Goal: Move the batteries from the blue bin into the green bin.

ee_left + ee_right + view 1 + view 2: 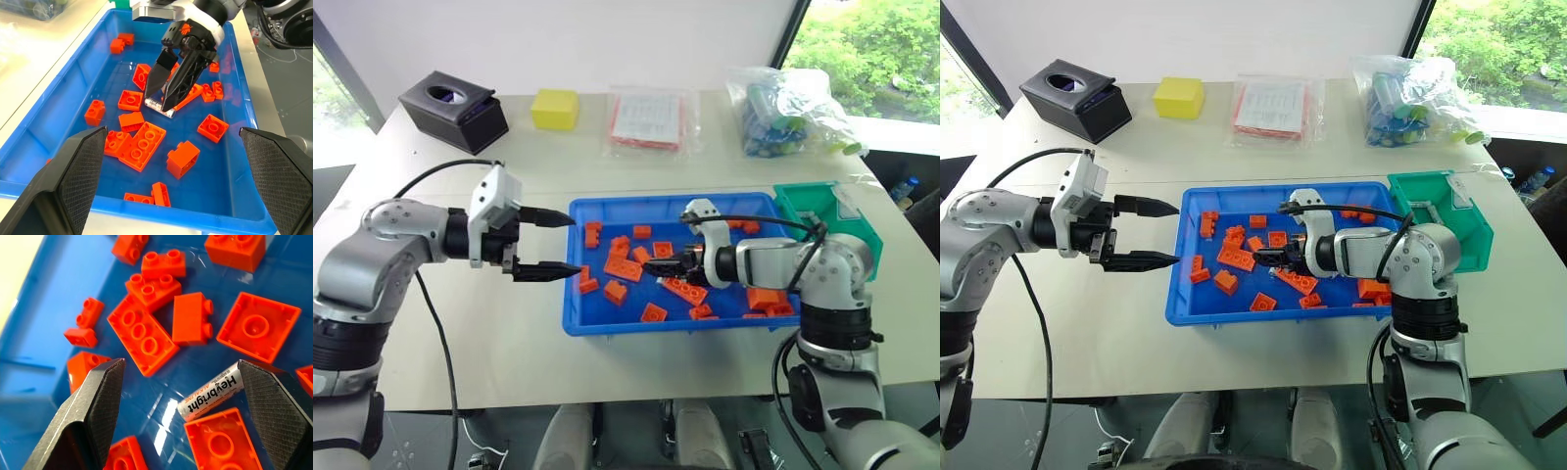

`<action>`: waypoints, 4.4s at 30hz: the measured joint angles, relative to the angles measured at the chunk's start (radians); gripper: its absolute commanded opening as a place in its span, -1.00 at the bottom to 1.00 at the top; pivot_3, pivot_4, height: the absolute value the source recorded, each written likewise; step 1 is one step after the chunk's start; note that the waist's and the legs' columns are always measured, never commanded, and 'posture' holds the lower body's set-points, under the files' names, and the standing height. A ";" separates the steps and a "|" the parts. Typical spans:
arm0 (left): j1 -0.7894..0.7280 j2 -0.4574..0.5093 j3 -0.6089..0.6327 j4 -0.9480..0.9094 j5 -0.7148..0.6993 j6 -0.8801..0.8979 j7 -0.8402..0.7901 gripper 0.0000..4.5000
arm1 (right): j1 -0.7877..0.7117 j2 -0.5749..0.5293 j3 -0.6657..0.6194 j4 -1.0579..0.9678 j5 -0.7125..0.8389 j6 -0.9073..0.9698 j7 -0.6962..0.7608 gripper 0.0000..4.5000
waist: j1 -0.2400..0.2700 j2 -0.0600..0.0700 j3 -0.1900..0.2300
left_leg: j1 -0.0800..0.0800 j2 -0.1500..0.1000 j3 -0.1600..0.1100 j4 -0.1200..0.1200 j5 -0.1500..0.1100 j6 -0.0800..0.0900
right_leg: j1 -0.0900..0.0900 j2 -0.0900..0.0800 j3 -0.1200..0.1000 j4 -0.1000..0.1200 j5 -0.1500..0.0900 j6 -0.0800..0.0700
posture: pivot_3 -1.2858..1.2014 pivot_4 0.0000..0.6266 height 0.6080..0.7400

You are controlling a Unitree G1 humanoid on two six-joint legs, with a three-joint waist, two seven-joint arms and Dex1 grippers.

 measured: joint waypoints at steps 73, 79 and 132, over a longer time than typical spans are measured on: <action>0.059 -0.056 0.042 -0.010 -0.076 0.068 0.060 1.00 | 0.201 -0.644 -0.185 0.007 -0.323 -0.542 0.571 0.74 | 0.022 0.002 0.002 | -0.001 0.002 0.001 -0.001 -0.001 0.002 | 0.000 0.000 0.000 -0.004 0.000 0.000 | 0.03 -0.52 0.28; 0.054 -0.058 0.042 -0.011 -0.077 0.075 0.066 1.00 | 0.193 -0.633 -0.023 -0.126 -0.256 -0.519 0.674 0.74 | 0.028 0.001 0.002 | -0.002 0.000 0.001 0.000 -0.001 0.001 | 0.000 -0.002 0.000 -0.005 0.000 0.000 | 0.03 -0.52 0.28; 0.020 -0.061 0.044 -0.031 -0.093 0.074 0.100 1.00 | 0.230 -0.560 0.321 -0.046 -0.587 -0.811 0.812 0.99 | 0.025 0.000 0.002 | -0.002 0.000 0.002 0.001 -0.001 0.001 | 0.000 -0.001 0.000 -0.004 0.000 0.001 | 0.03 -0.52 0.28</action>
